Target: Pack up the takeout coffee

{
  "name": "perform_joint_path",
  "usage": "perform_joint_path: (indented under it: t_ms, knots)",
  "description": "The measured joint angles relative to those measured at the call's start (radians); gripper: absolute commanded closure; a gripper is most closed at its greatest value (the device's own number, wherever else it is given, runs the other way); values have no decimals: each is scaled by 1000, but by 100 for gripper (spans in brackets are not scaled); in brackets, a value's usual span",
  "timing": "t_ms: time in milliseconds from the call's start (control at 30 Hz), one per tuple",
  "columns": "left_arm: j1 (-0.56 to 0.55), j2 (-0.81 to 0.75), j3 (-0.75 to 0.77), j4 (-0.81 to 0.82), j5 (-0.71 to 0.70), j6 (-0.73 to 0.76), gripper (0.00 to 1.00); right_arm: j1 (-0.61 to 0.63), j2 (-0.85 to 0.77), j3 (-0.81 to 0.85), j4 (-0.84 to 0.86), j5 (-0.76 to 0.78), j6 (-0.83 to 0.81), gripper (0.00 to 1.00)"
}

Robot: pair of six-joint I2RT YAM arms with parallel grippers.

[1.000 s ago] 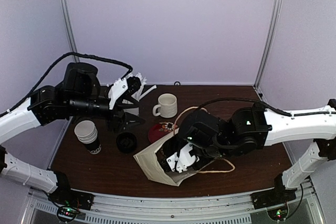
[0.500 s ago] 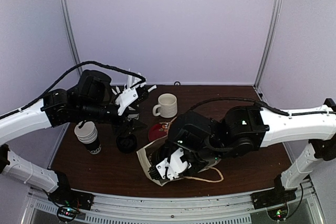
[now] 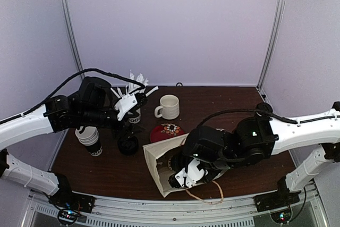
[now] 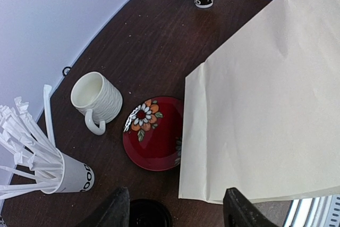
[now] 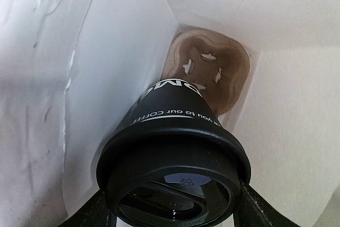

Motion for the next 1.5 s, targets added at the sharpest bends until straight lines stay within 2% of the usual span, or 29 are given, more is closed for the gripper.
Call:
perform_joint_path:
  t_ms: [433, 800, 900, 1033, 1100, 1200, 1300, 1500]
  knots:
    - [32, 11, -50, 47, 1, 8, 38, -37, -106, -73, 45, 58, -44, 44]
    - [37, 34, -48, 45, 27, 7, 39, -56, -82, -87, 42, 93, -44, 44]
    - [39, 29, -8, 14, 78, -17, 37, -58, -63, -77, 38, 92, -45, 44]
    - [34, -5, 118, 8, 196, -107, 36, -58, -58, -66, 37, 92, -44, 44]
    - [16, -14, 198, 10, 259, -159, 37, -58, -57, -64, 38, 92, -44, 44]
    - [-77, 18, 333, -21, 298, -204, 37, -58, -51, -55, 37, 92, -45, 44]
    - [-203, 97, 447, -92, 273, -218, 38, -58, -50, -53, 36, 92, -44, 44]
    - [-339, 211, 489, -233, 158, -260, 38, -58, -49, -53, 34, 91, -40, 44]
